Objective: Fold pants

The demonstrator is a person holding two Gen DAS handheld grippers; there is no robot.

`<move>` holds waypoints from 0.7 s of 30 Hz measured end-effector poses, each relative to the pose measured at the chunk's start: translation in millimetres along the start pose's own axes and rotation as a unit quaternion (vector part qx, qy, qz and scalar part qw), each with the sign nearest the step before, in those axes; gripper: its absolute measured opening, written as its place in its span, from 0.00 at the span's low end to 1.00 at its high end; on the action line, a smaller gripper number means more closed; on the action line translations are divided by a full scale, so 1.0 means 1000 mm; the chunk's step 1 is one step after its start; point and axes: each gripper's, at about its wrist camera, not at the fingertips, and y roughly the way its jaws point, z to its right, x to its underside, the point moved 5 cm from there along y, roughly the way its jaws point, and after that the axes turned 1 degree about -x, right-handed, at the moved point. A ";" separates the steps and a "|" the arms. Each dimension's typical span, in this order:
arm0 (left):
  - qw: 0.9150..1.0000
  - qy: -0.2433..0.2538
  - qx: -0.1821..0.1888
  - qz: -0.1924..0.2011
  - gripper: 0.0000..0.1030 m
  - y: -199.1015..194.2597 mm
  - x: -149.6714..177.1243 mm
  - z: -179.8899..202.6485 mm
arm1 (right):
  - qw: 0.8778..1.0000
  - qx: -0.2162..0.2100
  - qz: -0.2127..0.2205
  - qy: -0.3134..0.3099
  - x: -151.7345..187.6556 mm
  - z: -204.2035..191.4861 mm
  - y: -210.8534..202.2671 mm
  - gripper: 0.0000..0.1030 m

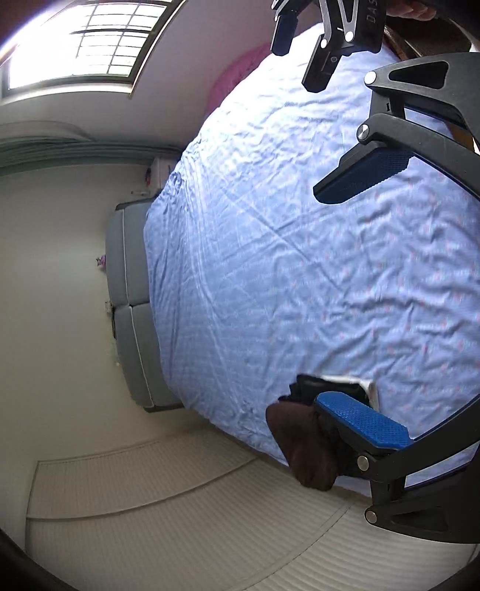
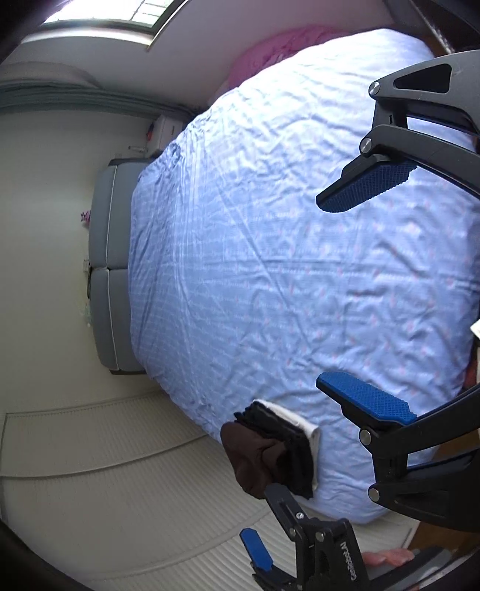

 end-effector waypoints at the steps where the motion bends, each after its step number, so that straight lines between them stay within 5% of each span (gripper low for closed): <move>1: 1.000 -0.002 0.004 0.001 1.00 -0.003 0.000 0.013 | 1.000 0.000 0.001 0.003 0.002 0.010 -0.006 0.86; 9: 1.000 -0.007 0.009 0.014 1.00 -0.025 0.000 0.070 | 1.000 0.002 0.017 0.010 0.011 0.066 -0.038 0.86; 21: 1.000 -0.017 0.018 0.014 1.00 -0.037 0.000 0.098 | 0.999 -0.005 0.029 0.021 0.019 0.091 -0.060 0.86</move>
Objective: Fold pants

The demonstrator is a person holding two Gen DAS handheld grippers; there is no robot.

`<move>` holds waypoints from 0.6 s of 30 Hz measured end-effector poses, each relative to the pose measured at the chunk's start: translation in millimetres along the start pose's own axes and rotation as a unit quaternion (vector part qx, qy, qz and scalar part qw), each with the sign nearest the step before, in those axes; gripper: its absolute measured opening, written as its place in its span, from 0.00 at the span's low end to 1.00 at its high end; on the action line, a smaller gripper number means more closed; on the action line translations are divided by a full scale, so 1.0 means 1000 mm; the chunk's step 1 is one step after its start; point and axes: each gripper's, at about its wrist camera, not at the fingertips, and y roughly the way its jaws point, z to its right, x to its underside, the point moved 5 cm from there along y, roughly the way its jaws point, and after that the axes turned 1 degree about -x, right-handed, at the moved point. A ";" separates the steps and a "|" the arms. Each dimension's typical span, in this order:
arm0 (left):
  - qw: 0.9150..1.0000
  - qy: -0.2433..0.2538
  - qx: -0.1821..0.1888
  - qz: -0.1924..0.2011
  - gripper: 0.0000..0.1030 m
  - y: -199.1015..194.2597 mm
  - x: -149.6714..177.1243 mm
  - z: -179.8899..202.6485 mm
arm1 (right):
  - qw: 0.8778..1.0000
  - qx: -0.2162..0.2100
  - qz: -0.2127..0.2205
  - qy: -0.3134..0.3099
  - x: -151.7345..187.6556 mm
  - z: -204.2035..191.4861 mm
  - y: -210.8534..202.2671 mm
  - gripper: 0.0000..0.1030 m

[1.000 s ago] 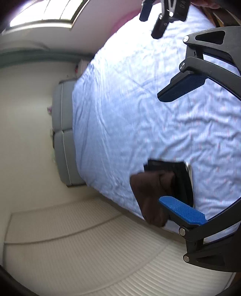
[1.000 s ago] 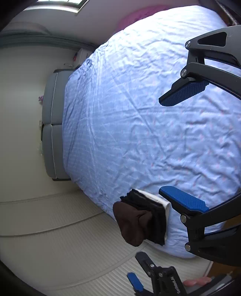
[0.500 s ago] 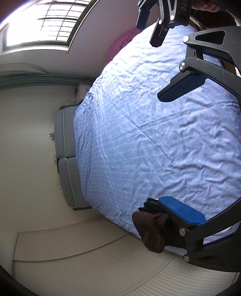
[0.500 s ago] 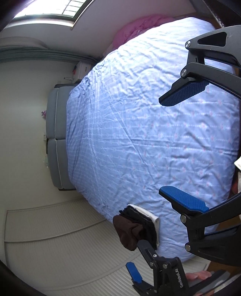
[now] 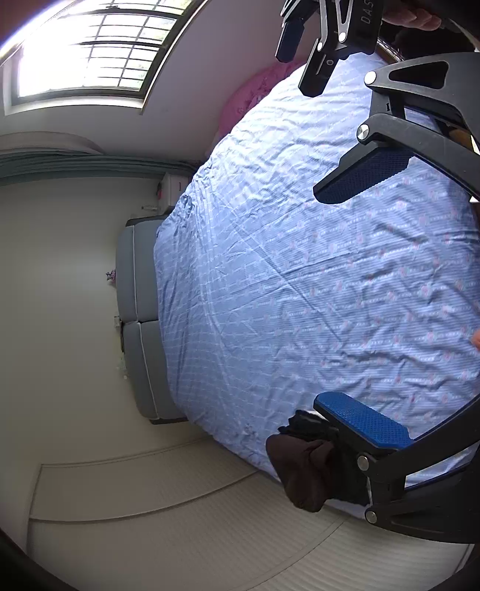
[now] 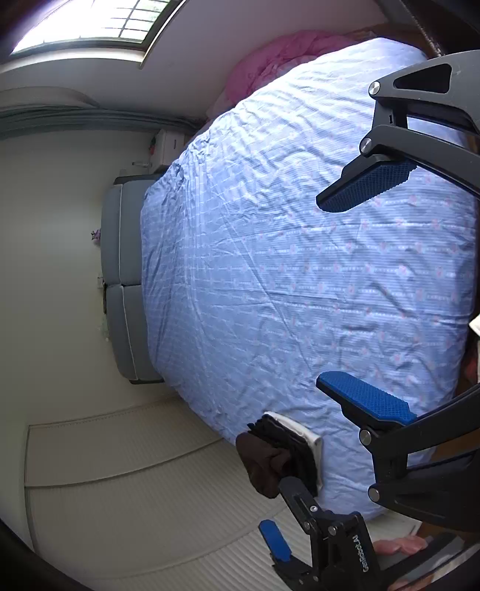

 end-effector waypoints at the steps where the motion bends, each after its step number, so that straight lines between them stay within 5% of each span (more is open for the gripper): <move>1: 1.000 -0.002 0.002 0.000 1.00 -0.001 0.001 0.000 | 1.000 -0.001 0.000 0.002 0.000 0.001 -0.001 0.86; 18: 1.000 0.000 -0.009 0.028 1.00 -0.020 0.002 0.008 | 1.000 0.000 0.009 0.009 -0.001 0.007 -0.007 0.86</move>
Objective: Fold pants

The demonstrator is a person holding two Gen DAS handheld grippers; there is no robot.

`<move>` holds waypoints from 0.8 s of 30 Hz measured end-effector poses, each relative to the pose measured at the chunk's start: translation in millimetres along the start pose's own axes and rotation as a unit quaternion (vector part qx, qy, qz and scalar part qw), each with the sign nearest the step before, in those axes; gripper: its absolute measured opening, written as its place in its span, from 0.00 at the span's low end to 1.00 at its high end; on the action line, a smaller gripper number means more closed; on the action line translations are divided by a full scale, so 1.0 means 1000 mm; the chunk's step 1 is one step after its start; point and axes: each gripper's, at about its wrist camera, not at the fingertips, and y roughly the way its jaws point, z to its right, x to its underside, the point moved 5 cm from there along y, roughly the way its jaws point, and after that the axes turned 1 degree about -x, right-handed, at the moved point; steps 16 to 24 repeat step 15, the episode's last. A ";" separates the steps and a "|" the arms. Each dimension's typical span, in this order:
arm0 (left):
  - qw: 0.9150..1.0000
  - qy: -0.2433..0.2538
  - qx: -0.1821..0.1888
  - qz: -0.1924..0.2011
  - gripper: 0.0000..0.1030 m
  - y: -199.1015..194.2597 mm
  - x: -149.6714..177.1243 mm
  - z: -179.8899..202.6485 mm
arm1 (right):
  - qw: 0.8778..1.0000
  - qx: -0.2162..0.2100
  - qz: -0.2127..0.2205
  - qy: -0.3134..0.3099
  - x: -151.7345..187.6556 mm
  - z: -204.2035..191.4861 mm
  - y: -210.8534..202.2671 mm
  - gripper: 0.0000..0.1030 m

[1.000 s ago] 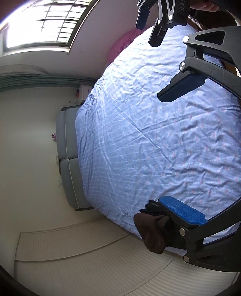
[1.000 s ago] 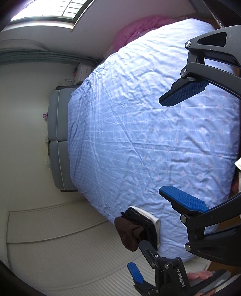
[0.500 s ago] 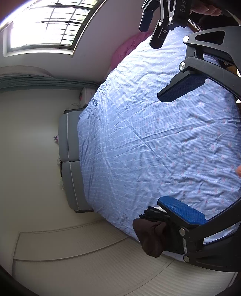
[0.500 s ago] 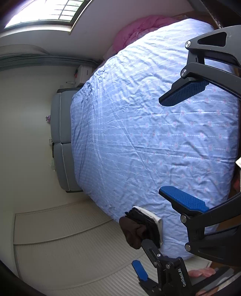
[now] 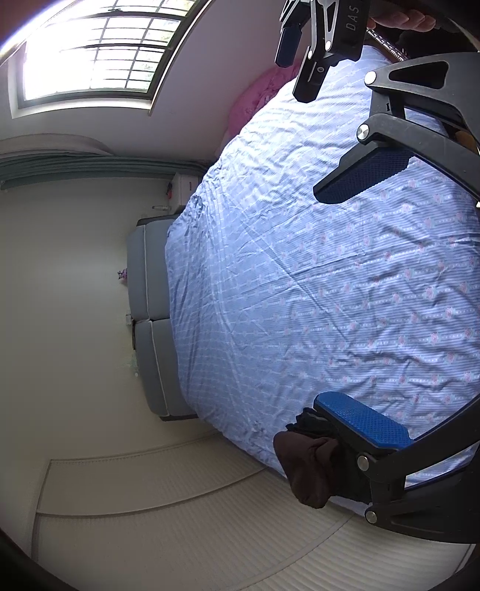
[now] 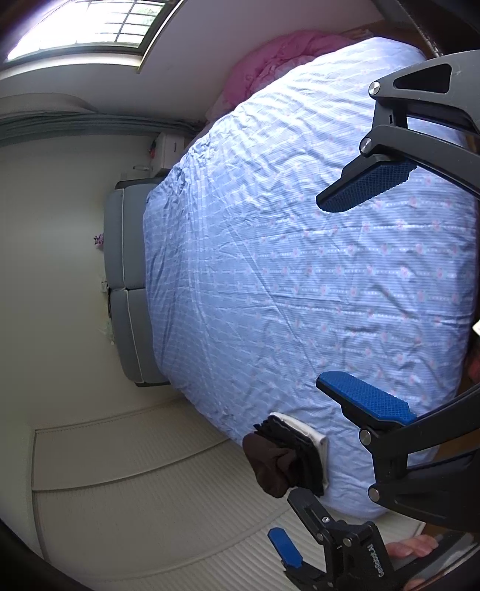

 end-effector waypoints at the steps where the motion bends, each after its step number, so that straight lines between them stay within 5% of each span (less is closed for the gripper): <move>1: 1.000 0.000 0.000 0.001 1.00 -0.001 0.000 0.000 | 1.000 0.001 0.000 0.000 0.000 0.000 0.000 0.86; 24: 1.000 -0.005 -0.012 0.001 1.00 0.001 0.001 0.001 | 1.000 0.002 0.004 -0.003 -0.002 0.003 0.001 0.86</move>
